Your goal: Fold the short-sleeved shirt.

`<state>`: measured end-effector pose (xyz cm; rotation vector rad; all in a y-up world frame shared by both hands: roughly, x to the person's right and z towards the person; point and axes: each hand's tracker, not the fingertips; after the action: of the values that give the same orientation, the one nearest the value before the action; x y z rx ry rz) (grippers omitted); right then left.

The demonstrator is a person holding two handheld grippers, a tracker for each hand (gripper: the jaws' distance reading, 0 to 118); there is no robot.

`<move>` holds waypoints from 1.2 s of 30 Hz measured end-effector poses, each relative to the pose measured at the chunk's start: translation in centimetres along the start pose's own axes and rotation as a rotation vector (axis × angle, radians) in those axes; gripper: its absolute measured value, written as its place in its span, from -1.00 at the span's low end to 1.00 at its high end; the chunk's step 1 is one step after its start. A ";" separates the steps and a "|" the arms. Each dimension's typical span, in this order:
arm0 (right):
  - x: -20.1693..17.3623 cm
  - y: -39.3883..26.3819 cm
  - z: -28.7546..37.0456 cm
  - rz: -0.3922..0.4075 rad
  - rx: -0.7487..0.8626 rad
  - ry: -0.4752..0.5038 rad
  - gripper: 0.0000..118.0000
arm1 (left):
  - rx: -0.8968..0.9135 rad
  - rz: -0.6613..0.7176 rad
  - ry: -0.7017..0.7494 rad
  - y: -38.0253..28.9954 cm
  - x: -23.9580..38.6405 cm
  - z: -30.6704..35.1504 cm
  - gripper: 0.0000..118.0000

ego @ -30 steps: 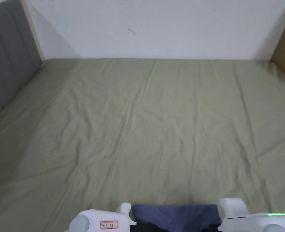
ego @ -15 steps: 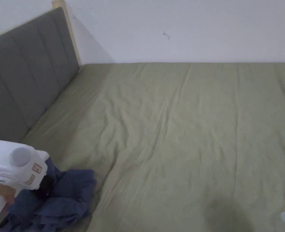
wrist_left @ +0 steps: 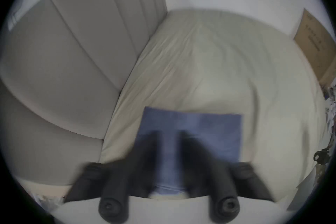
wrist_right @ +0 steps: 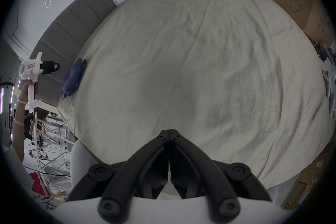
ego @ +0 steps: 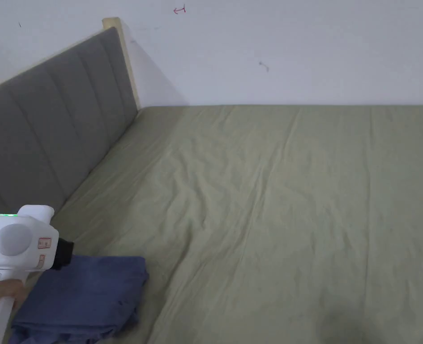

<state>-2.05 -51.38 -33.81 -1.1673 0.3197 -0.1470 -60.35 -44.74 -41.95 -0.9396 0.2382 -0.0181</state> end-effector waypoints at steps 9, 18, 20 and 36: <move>-1.8 1.2 6.4 0.034 0.231 0.057 -1.00 | 0.232 -0.001 -0.209 -3.9 10.7 12.3 -1.00; -5.1 1.4 16.0 0.114 0.580 0.000 -1.00 | 0.447 -0.017 -0.204 -7.1 18.7 22.7 -1.00; -6.1 1.1 17.8 0.146 0.652 -0.038 -1.00 | 0.511 -0.060 -0.180 -7.3 20.1 24.8 -1.00; -7.5 -1.4 25.6 0.167 0.937 -0.261 0.67 | 0.683 -0.005 -0.237 -8.7 24.4 34.2 0.99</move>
<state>-0.85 -27.37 -22.21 -0.2223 0.0845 0.0120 -28.67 -25.58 -20.37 -0.2566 0.0011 0.0075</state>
